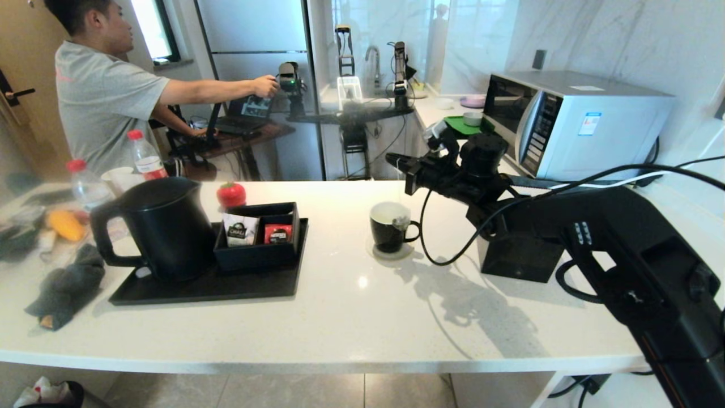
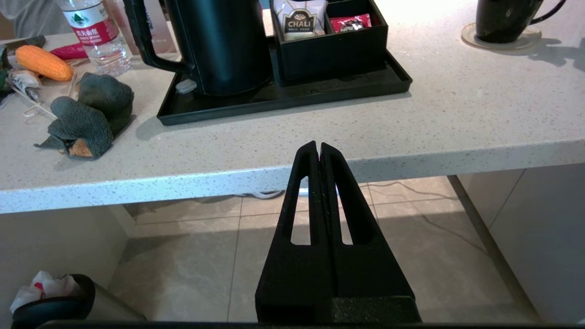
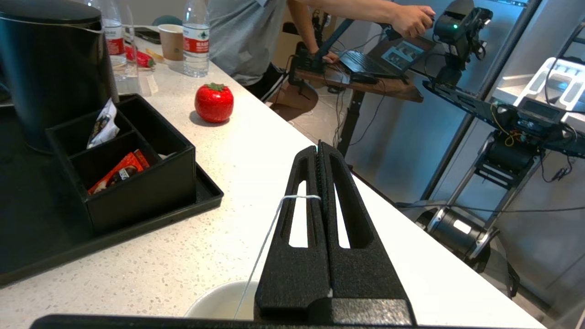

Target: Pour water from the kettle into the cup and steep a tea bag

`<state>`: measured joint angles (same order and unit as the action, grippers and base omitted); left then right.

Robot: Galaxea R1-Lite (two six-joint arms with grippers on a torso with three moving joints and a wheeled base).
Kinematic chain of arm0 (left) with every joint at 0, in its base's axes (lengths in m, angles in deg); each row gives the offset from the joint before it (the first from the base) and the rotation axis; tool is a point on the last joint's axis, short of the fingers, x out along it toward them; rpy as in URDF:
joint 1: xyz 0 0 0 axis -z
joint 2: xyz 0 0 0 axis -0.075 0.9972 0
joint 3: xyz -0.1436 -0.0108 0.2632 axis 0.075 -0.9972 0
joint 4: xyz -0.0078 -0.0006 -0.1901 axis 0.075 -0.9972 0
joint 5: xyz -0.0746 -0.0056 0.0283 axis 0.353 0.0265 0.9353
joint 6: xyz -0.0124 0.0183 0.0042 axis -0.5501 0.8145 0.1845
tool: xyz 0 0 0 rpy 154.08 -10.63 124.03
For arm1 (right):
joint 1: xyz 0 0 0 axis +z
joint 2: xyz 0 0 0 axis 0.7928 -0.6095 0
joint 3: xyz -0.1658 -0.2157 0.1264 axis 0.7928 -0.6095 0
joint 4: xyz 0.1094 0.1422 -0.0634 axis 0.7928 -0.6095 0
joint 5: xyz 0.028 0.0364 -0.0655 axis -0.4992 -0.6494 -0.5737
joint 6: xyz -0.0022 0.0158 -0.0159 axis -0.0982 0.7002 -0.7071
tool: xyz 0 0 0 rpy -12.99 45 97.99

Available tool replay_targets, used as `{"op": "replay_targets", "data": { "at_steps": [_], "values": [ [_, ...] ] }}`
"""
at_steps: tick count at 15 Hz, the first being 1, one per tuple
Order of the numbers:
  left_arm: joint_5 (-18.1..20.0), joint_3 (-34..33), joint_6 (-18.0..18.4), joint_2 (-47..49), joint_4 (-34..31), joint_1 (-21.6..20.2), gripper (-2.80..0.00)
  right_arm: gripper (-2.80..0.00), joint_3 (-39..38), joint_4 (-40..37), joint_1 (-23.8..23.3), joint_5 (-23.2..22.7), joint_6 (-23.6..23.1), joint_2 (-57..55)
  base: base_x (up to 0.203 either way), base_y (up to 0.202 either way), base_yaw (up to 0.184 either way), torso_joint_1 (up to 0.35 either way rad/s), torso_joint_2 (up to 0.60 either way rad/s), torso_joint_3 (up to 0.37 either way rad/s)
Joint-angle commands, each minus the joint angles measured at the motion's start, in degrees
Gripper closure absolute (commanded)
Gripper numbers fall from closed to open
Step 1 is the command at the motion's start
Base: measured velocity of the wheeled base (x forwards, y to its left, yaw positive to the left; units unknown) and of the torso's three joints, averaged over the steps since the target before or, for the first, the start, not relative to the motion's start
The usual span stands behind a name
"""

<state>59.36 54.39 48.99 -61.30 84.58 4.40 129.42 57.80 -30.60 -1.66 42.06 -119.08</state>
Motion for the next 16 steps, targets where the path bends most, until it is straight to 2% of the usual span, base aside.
{"op": "replay_targets", "data": {
  "at_steps": [1,10,16],
  "values": [
    [0.02,0.0,0.02,-0.02,0.0,-0.01,0.0,0.0,0.13,0.13,-0.12,-1.66,-0.06,1.26,0.0,0.0,0.0,0.0,0.0,0.0],
    [0.02,0.0,0.02,-0.02,0.0,-0.01,0.0,0.0,0.48,-0.31,-0.14,-3.01,-0.06,4.07,0.0,0.0,0.0,0.0,0.0,0.0],
    [0.02,0.0,0.02,-0.02,0.0,-0.01,0.0,0.0,0.48,2.78,-0.05,-2.61,-0.14,0.34,0.0,0.0,0.0,0.0,0.0,0.0]
  ]
}}
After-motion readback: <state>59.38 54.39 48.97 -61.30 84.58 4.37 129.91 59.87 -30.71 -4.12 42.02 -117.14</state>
